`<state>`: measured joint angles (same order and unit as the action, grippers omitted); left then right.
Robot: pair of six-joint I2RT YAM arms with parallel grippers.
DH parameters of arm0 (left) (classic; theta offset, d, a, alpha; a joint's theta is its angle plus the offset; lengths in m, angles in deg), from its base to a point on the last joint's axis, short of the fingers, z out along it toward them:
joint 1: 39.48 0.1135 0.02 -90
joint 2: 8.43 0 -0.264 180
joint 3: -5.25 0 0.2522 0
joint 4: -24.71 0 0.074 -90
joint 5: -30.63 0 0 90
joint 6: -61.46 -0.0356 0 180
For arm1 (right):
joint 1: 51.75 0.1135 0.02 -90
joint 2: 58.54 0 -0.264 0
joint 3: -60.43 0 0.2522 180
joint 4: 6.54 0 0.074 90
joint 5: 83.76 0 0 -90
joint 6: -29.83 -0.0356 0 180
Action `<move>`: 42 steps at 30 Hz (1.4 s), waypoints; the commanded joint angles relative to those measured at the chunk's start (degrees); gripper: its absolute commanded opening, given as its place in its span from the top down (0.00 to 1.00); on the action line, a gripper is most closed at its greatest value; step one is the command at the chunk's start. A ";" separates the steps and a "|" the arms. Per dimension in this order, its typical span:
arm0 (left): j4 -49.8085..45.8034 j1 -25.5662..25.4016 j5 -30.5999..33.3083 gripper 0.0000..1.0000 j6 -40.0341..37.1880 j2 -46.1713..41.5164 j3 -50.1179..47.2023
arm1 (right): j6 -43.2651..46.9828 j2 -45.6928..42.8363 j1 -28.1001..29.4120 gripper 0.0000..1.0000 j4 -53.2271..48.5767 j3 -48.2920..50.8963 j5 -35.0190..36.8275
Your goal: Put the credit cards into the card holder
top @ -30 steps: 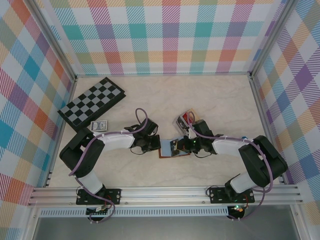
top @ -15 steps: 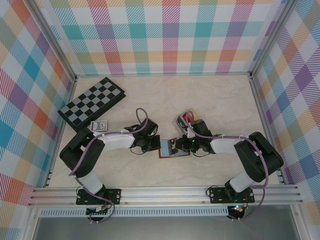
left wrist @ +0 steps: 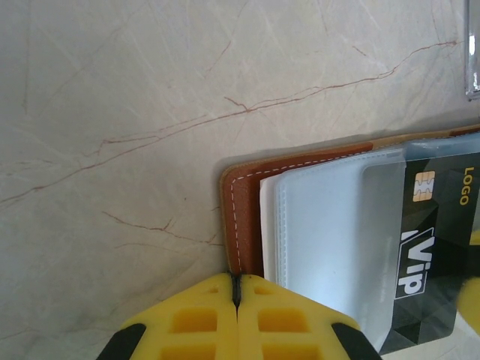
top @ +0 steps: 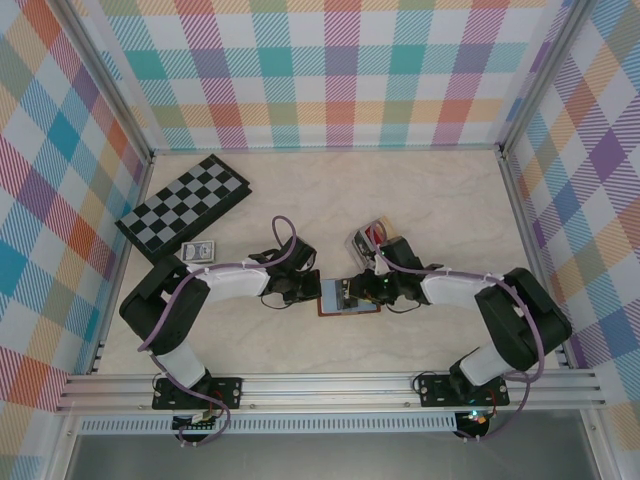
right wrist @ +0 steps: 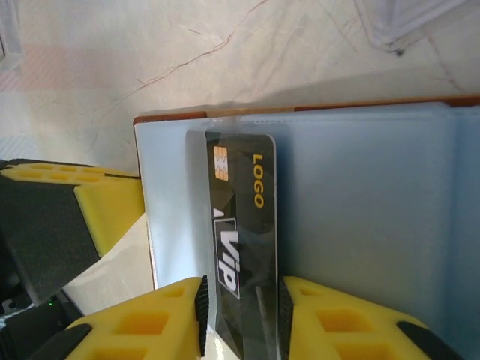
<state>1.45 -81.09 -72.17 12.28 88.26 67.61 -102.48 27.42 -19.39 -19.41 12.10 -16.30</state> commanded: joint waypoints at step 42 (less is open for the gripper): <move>-3.95 -0.72 2.60 0.97 -4.10 2.05 0.71 | 5.98 -0.28 3.63 0.77 -14.20 -8.97 4.24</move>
<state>0.84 -81.09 -72.13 10.70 88.39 68.05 -99.09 32.16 -16.07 -27.26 4.82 -17.42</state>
